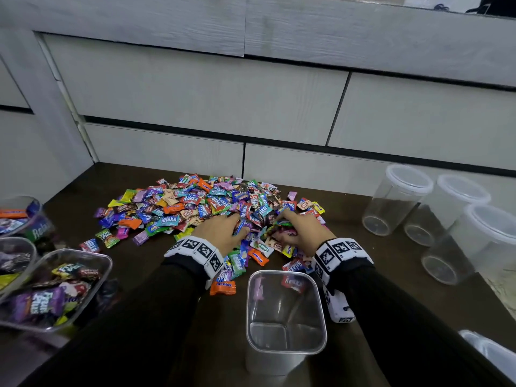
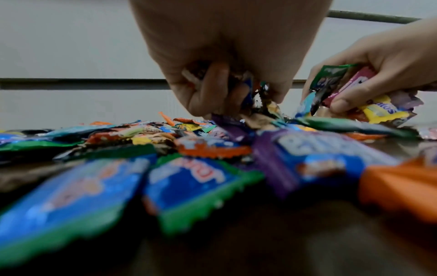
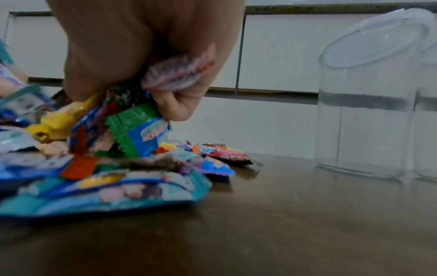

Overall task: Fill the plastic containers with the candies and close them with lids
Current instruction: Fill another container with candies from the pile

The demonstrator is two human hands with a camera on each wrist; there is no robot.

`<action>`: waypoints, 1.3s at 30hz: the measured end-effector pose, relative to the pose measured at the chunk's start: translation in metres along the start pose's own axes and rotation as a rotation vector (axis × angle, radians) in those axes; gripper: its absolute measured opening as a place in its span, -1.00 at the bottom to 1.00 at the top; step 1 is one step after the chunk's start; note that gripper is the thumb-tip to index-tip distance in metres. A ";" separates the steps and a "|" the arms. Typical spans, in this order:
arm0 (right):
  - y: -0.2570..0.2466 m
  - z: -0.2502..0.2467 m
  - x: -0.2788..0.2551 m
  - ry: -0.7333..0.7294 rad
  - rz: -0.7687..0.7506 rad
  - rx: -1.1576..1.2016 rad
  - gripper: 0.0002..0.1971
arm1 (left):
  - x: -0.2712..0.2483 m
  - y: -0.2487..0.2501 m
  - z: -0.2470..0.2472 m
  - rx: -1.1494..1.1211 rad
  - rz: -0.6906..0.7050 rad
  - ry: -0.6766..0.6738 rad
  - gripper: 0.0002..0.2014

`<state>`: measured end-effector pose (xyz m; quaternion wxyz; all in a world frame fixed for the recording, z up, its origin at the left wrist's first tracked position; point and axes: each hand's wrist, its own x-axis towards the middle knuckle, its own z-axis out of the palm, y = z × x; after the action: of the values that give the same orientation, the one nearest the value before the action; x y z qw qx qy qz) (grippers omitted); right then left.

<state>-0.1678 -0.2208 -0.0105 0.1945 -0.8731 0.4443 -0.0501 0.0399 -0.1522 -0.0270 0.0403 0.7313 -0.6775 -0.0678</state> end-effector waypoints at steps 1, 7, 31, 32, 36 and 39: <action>0.001 -0.001 -0.001 0.016 0.030 0.020 -0.55 | -0.001 0.001 0.000 -0.004 -0.012 0.020 -0.53; 0.011 -0.007 -0.010 0.105 0.017 0.066 -0.78 | -0.005 0.004 -0.003 -0.075 -0.049 0.099 -0.49; -0.040 -0.055 -0.086 0.582 -0.036 0.397 -0.87 | -0.128 0.073 -0.102 -0.794 0.345 0.436 -0.89; -0.043 -0.056 -0.089 0.582 -0.041 0.409 -0.88 | -0.133 0.079 -0.100 -0.811 0.360 0.439 -0.90; -0.047 -0.055 -0.097 0.571 -0.040 0.428 -0.93 | -0.148 0.095 -0.088 -0.824 0.434 0.445 -0.93; -0.046 -0.053 -0.100 0.583 -0.025 0.384 -0.88 | -0.154 0.100 -0.076 -0.790 0.432 0.434 -0.84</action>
<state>-0.2068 -0.1321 0.0644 0.2196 -0.7750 0.4528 -0.3823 -0.0586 -0.0094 0.0697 0.4671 0.5005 -0.7121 -0.1556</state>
